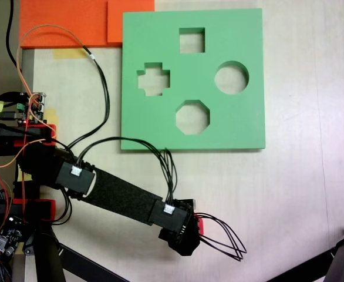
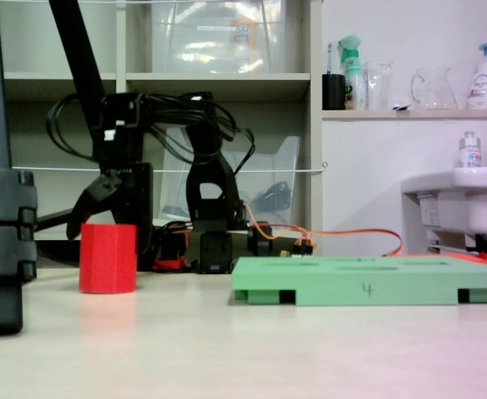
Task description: Put the octagonal pillar block into the corresponding hole
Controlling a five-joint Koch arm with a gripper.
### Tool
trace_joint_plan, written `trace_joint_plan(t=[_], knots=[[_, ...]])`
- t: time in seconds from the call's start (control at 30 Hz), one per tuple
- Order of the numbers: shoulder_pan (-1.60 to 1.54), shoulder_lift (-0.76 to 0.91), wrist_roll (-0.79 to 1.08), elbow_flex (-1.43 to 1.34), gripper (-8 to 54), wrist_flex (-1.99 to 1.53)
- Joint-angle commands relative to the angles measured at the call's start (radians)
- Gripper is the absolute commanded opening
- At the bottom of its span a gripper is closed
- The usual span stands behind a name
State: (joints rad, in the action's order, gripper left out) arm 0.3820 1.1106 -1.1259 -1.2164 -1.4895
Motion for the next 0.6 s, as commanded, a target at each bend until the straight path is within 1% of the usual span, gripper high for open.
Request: trace_joint_plan(t=[0.0,0.03,0.13,0.17,0.2,0.27,0.43,0.57], knots=[[0.008,0.005,-0.012,-0.015,29.4,-0.051],[0.006,0.012,-0.014,-0.014,29.3,-0.069],[-0.002,0.081,-0.025,-0.008,26.5,-0.115],[-0.012,0.109,-0.054,0.008,26.4,-0.143],[-0.025,0.137,-0.084,0.029,24.1,-0.178],[-0.052,0.198,-0.127,0.048,21.8,-0.209],[-0.161,0.298,-0.238,0.060,21.5,-0.232],[-0.268,0.330,-0.327,0.106,21.4,-0.236]])
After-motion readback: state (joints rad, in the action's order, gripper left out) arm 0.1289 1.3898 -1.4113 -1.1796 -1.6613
